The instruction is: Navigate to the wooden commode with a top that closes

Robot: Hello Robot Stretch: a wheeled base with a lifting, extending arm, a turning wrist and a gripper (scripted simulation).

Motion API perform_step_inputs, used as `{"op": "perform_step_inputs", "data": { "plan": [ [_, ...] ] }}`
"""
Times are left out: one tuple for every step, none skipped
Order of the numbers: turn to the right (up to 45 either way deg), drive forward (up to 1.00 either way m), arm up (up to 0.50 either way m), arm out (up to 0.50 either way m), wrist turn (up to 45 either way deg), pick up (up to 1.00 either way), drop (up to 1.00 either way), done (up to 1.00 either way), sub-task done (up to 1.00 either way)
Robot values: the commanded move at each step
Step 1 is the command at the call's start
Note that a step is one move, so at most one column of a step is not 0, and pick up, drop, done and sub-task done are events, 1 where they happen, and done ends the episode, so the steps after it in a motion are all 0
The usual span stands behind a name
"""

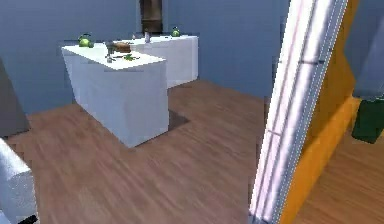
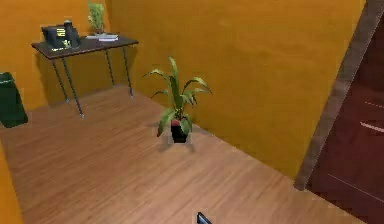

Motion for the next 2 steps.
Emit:
{"op": "perform_step_inputs", "data": {
  "plan": [
    [-21.0, 0.0, 0.0, 0.0, 0.0, 0.0, 0.0, 0.0, 0.0],
    [0.0, 0.85, 0.0, 0.0, 0.0, 0.0, 0.0, 0.0, 0.0]
  ]
}}
